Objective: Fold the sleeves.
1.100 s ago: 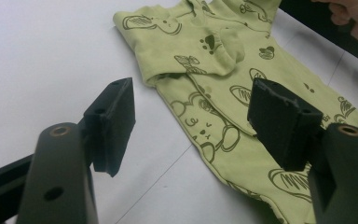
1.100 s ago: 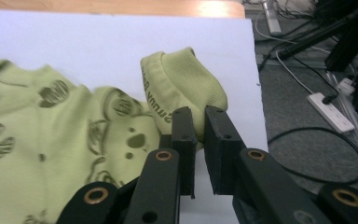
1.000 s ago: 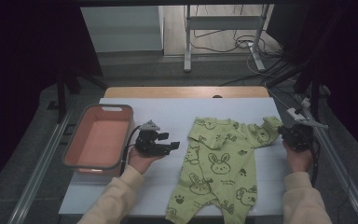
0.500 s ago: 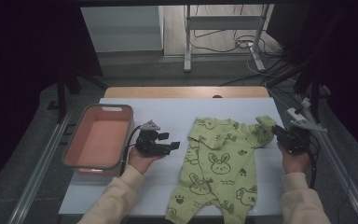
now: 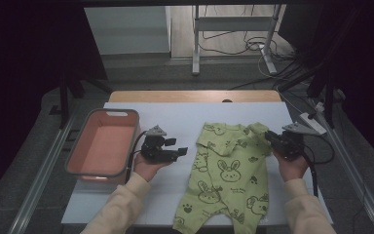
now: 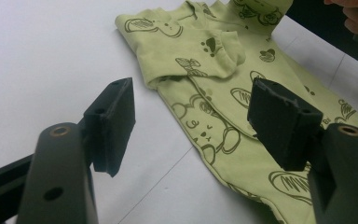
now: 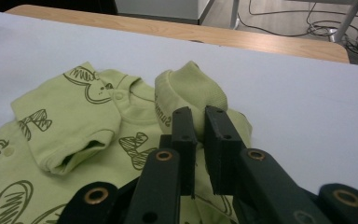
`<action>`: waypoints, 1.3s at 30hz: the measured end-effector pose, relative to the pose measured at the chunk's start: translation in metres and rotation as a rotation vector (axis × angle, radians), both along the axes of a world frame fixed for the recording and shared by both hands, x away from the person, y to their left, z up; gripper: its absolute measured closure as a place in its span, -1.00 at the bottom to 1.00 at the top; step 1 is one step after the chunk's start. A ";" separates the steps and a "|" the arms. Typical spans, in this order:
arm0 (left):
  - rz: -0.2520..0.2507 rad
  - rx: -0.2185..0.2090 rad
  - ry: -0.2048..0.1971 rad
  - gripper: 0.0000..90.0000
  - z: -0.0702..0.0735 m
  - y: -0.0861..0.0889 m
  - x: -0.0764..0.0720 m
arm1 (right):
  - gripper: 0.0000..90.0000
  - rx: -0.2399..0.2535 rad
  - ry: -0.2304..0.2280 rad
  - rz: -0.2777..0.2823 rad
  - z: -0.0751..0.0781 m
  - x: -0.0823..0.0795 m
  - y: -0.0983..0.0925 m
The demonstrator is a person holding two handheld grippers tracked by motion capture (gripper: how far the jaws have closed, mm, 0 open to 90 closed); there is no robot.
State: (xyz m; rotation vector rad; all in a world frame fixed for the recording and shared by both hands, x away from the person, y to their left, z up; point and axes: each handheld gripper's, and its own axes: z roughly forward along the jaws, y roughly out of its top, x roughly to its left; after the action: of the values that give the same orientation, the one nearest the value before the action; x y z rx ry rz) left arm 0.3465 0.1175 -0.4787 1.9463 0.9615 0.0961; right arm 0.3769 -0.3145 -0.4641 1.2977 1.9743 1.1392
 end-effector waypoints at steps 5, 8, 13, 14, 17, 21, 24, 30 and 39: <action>-0.002 0.004 0.003 -0.28 -0.001 -0.001 0.001 | 0.83 0.005 -0.001 0.010 0.001 0.000 0.005; -0.002 0.005 0.004 -0.28 -0.001 -0.001 0.001 | 0.83 0.004 0.000 0.013 0.001 0.001 0.008; -0.003 0.008 0.005 -0.28 -0.002 -0.002 0.001 | 0.83 0.003 0.000 0.024 0.001 0.002 0.012; -0.003 0.008 0.005 -0.28 -0.002 -0.002 0.001 | 0.83 0.006 0.000 0.027 0.001 0.002 0.013; -0.003 0.008 0.005 -0.28 -0.002 -0.001 0.001 | 0.83 0.003 0.002 0.033 0.001 0.003 0.018; -0.004 0.008 0.004 -0.28 -0.001 -0.002 0.001 | 0.83 -0.002 0.000 0.040 0.000 0.004 0.024; -0.004 0.008 0.006 -0.28 -0.002 -0.001 0.001 | 0.83 -0.007 0.003 0.045 -0.001 0.006 0.030; -0.003 0.009 0.005 -0.28 -0.002 -0.001 0.001 | 0.83 -0.016 0.003 0.065 -0.002 0.008 0.043; -0.002 0.010 0.003 -0.28 -0.001 0.000 0.001 | 0.83 -0.039 0.018 0.079 -0.008 0.013 0.063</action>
State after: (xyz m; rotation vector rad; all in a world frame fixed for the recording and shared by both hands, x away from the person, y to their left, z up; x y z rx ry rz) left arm 0.3472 0.1172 -0.4800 1.9569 0.9630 0.0967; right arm 0.3895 -0.2515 -0.4721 1.2240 2.0678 1.1235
